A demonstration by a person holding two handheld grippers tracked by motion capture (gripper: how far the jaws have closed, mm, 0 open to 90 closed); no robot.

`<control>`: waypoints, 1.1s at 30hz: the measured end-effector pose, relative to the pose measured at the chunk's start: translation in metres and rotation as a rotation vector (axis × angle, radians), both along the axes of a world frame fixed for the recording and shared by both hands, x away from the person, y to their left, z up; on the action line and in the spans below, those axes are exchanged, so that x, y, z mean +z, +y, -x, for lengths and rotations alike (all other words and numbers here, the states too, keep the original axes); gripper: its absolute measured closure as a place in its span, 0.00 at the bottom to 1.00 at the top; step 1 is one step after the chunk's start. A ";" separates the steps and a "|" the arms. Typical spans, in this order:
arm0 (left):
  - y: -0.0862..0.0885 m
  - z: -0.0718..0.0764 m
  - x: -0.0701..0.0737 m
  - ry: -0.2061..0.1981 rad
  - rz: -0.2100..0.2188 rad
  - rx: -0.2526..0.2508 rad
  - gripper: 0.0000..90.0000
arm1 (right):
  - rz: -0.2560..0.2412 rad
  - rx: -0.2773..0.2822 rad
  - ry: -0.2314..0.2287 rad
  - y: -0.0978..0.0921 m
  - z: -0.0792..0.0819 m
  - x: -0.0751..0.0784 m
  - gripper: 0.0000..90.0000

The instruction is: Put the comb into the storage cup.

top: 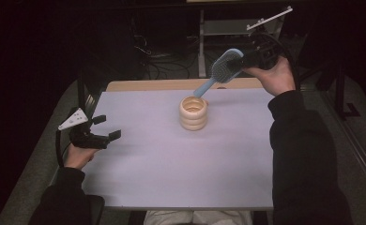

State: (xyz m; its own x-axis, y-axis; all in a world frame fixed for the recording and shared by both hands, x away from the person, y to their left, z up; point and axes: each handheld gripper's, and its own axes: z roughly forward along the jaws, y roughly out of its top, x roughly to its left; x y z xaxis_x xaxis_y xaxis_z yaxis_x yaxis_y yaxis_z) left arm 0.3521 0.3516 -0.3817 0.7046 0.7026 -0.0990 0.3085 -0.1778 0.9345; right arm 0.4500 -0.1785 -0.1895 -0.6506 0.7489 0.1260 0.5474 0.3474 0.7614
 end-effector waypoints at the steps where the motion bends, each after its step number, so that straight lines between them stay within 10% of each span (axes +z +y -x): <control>1: 0.001 0.000 -0.002 0.001 -0.001 0.003 0.00 | 0.004 0.001 0.002 0.001 -0.001 -0.002 0.64; 33: -0.012 0.006 -0.021 0.033 -0.034 -0.024 0.00 | 0.062 0.061 0.061 0.034 -0.018 -0.042 0.63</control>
State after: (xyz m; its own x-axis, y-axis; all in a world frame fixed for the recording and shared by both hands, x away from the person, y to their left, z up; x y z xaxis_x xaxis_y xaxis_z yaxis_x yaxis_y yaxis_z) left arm 0.3462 0.3397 -0.4022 0.7179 0.6891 -0.0987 0.3345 -0.2172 0.9170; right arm 0.4685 -0.1450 -0.2317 -0.6879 0.7155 0.1216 0.5687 0.4272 0.7029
